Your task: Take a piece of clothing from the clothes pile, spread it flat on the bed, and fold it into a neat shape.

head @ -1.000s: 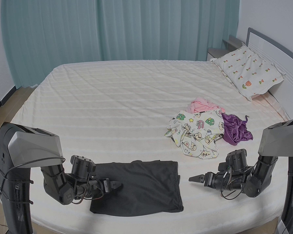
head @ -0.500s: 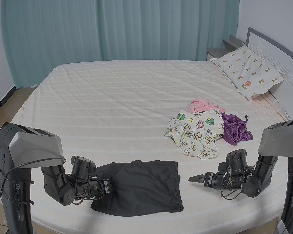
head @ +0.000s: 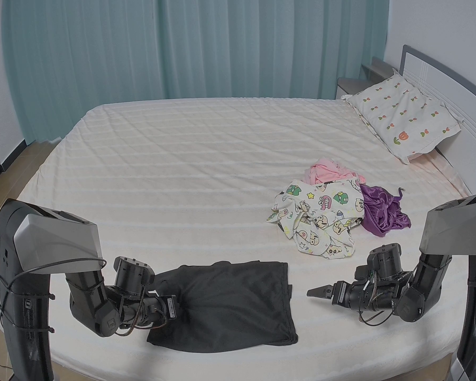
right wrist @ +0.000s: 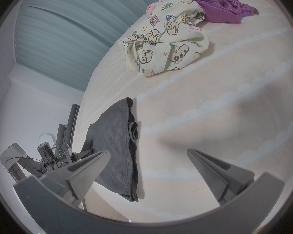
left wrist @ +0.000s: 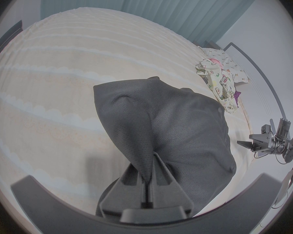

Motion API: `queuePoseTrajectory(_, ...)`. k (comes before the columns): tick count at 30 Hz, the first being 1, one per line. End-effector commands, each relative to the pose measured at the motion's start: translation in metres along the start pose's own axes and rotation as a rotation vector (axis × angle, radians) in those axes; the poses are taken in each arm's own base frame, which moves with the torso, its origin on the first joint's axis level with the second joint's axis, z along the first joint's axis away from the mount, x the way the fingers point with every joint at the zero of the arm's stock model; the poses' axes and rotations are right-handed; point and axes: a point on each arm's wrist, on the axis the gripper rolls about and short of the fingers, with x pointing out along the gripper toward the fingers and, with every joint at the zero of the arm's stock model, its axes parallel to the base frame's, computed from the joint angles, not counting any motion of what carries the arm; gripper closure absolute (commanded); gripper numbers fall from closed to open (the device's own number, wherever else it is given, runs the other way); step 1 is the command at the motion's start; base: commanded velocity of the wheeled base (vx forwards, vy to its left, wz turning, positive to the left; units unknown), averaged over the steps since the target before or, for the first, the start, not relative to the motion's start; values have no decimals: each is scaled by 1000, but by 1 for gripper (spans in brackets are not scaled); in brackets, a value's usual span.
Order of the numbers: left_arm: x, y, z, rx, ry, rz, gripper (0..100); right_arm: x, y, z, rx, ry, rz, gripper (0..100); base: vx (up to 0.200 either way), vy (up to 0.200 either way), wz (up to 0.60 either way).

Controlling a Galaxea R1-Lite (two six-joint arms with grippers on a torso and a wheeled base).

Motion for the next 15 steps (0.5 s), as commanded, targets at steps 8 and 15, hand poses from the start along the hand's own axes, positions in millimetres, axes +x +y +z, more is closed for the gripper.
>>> queuePoseTrajectory(8, -6, 3, -3, -2, -16, -3, 100, 0, 0, 0, 1, 1, 0, 0, 0, 200, 0)
queuePoseTrajectory(15, -10, 5, -4, -7, -26, 1, 100, 0, 0, 0, 1, 1, 0, 0, 0, 200, 0)
